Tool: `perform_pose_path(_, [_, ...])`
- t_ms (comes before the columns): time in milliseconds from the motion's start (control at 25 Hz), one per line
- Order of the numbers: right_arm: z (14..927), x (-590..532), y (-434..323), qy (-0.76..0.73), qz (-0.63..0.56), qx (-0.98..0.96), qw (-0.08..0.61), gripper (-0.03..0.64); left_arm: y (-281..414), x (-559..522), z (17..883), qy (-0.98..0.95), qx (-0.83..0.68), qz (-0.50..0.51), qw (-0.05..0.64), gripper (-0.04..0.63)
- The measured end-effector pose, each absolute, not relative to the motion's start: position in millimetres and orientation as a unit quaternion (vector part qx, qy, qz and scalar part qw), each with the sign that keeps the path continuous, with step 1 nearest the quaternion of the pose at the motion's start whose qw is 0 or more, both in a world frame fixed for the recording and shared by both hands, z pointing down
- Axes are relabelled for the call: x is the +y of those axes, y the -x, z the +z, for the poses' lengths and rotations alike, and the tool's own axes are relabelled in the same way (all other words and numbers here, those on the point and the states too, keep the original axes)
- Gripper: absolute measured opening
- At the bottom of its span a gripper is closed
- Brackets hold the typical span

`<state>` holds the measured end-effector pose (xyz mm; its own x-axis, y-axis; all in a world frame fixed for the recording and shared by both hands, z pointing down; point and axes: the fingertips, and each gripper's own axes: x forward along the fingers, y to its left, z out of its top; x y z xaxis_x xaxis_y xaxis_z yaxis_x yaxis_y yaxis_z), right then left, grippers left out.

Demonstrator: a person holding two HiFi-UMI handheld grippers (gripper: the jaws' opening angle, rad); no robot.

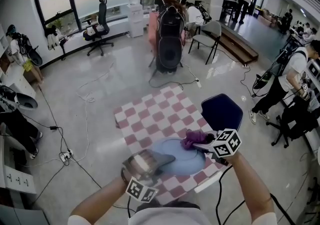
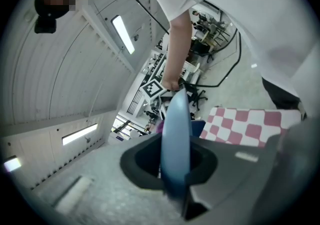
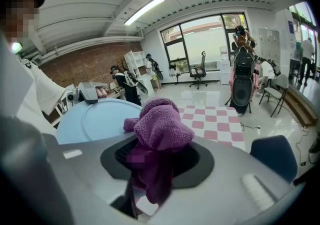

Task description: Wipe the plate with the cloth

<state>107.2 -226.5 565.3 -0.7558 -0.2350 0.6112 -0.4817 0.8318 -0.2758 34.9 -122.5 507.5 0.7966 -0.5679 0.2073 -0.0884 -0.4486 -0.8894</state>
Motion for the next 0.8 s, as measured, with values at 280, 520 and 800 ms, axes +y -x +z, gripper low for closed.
perform_pose_path(280, [539.4,-212.8,-68.1,-0.129,0.178,-0.936,0.276,0.152,-47.8,-130.4,505.6,0.815,0.185,-0.244,0.493,0.038])
perform_pose_path(520, [523.8,-193.6,-33.3,-0.047,0.164,-0.946,0.276,0.15,-63.7,-127.1,509.0,0.81,0.156,-0.239,0.511,0.038])
perform_pose_path(800, [512.1,-201.6,-13.6,-0.011,0.18,-0.949,0.258,0.15,-74.8,-128.5,509.0,0.812,0.142,-0.233,0.516,0.038])
